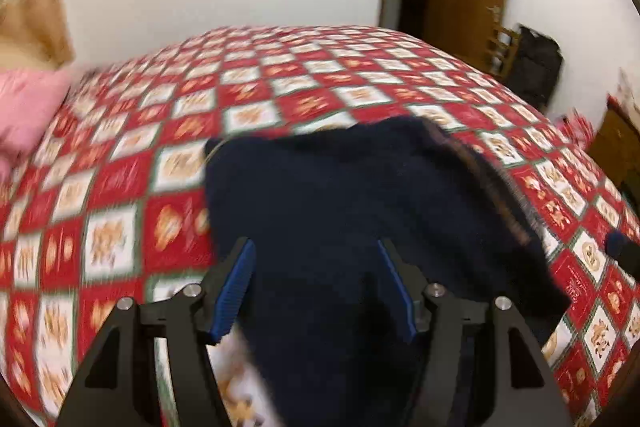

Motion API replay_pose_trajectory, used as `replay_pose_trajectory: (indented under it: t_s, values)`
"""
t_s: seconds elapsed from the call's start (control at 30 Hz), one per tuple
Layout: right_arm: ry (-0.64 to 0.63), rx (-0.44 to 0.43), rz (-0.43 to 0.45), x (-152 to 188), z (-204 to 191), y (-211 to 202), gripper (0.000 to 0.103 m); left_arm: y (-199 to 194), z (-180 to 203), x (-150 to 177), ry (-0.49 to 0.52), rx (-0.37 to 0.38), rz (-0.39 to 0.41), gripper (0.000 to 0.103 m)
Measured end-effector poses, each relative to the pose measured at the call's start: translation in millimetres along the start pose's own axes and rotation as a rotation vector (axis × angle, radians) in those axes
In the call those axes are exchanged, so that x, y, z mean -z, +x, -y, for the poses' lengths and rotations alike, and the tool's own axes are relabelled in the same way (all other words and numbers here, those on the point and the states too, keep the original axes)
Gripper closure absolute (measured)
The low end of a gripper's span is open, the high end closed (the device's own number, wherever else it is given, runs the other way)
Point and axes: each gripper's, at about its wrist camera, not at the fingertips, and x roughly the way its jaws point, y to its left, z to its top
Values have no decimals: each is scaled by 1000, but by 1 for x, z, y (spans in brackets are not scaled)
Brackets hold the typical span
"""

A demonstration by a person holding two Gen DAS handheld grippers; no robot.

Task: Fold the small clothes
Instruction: 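Lift the side edge with the left tool and fold it over the sweater, then lay the folded side down and open the left tool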

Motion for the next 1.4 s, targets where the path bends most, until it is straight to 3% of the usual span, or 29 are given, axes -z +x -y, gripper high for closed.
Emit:
replay_pose_trajectory:
  t_s: [0.1,0.17,0.2,0.23,0.27,0.33,0.4,0.5,0.63,0.7,0.77,0.87,1.07,1.2,1.4]
  values:
    - [5,22,-74,-13,3,45,74,1,-11,15,-47,24,-15,35]
    - [28,135,-110,-21,26,73,74,4,-9,22,-36,14,-13,32]
    - [83,225,-129,-22,48,83,74,6,-8,25,-30,8,-13,29]
    - [129,260,-159,-20,64,90,74,8,-6,28,-27,10,-15,23]
    - [194,252,-193,-18,85,98,74,11,-6,31,-25,20,-25,21]
    - [281,213,-150,-16,109,91,76,20,-6,38,-34,40,-39,13]
    - [337,174,-146,-14,117,88,76,29,-8,44,-44,55,-61,12]
    - [298,203,-146,-19,108,82,74,27,-9,44,-47,65,-54,10]
    - [182,251,-84,-35,77,72,73,24,-8,50,-46,71,-48,10]
    - [101,267,-63,-43,58,75,62,24,-7,53,-43,75,-46,10]
    - [28,268,-82,-52,41,87,56,26,-6,54,-41,78,-55,7]
    - [-58,276,-128,-61,25,115,56,27,-9,54,-57,84,-63,5]
    - [22,417,-277,-52,64,162,56,29,-13,56,-81,104,-74,3]
    - [60,375,-245,-49,79,157,56,31,-13,57,-82,113,-84,2]
    - [31,430,-217,-49,62,144,56,32,-15,56,-101,127,-99,1]
